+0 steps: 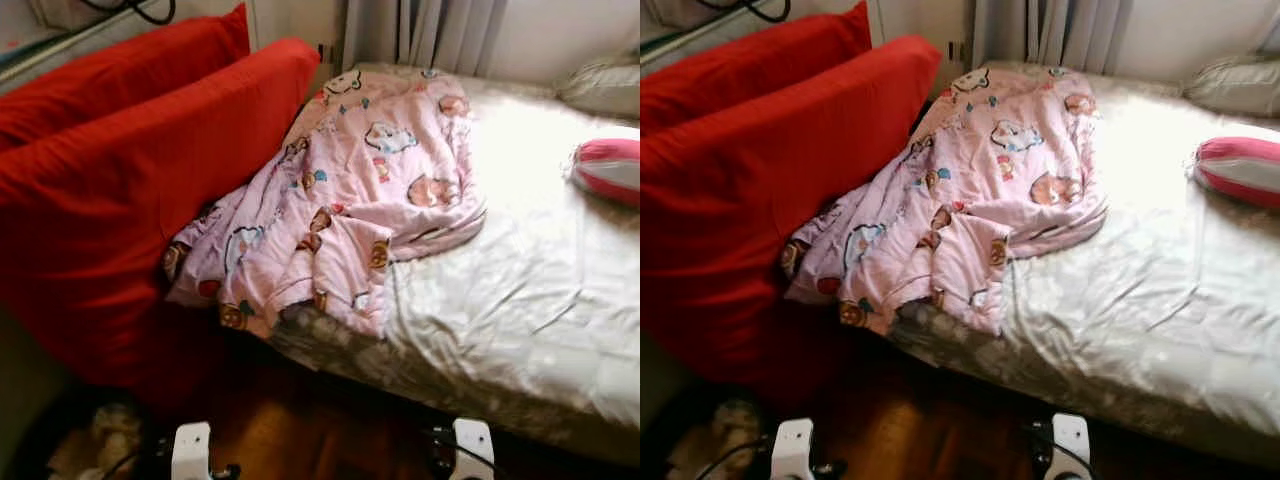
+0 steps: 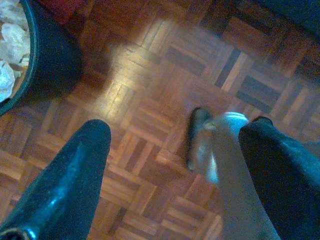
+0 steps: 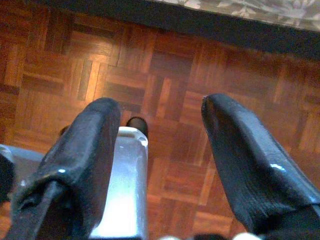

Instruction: Clean up the room

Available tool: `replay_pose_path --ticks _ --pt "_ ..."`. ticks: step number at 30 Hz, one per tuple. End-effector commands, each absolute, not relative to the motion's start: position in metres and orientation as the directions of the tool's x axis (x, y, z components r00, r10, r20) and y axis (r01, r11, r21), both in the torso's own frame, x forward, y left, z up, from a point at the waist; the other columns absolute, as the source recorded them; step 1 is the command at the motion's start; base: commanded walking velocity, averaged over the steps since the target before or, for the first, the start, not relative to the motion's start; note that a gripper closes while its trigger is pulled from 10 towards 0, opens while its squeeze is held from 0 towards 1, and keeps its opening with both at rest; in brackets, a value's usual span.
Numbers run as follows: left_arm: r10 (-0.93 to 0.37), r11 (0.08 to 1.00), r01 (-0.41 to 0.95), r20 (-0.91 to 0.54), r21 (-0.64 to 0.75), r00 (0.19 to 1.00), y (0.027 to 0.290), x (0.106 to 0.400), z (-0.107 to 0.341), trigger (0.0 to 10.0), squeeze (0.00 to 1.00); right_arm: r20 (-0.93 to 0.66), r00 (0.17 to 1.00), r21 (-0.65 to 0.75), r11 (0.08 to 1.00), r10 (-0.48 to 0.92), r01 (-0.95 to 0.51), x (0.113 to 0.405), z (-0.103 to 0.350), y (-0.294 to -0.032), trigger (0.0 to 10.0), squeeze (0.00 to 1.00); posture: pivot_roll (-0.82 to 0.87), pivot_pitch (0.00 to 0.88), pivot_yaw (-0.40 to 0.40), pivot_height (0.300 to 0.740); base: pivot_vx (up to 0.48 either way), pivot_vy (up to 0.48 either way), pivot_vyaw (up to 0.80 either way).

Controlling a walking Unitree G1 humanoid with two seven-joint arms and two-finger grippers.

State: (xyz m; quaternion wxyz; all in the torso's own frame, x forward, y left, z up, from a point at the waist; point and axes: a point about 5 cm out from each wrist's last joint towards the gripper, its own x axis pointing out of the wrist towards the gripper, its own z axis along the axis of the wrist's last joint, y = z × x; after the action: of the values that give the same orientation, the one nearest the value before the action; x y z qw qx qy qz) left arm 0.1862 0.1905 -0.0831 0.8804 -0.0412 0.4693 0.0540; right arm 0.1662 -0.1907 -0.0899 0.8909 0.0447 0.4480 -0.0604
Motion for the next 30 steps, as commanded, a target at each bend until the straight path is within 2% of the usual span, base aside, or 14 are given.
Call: replay_pose_path --ticks 1,19,27,30 --pt "0.073 0.991 -0.132 -0.837 0.001 0.542 0.1967 0.1826 -0.0841 10.0 0.00 -0.803 0.594 0.038 0.989 -0.056 0.145 0.1671 -0.0900 -0.1862 10.0 0.00 0.08 0.133 -0.011 0.728 0.000 0.000 0.00" --pt "0.064 0.993 -0.115 -0.835 0.001 0.546 0.1963 0.1832 -0.0837 10.0 0.00 -0.798 0.600 0.040 0.989 -0.055 0.143 0.1689 -0.0891 -0.1866 10.0 0.00 0.08 0.119 -0.009 0.728 0.000 0.000 0.00" --pt "0.059 0.993 -0.122 -0.834 -0.010 0.549 0.1965 0.1829 -0.0838 10.0 0.00 -0.800 0.598 0.029 0.993 -0.047 0.117 0.1675 -0.0899 -0.1841 10.0 0.00 0.08 0.108 -0.006 0.728 0.269 0.000 0.00" --pt "0.057 0.992 -0.122 -0.832 -0.012 0.551 0.1963 0.1830 -0.0837 10.0 0.00 -0.800 0.599 0.023 0.994 -0.044 0.104 0.1671 -0.0900 -0.1841 10.0 0.00 0.08 0.105 -0.007 0.728 0.275 0.000 0.64"
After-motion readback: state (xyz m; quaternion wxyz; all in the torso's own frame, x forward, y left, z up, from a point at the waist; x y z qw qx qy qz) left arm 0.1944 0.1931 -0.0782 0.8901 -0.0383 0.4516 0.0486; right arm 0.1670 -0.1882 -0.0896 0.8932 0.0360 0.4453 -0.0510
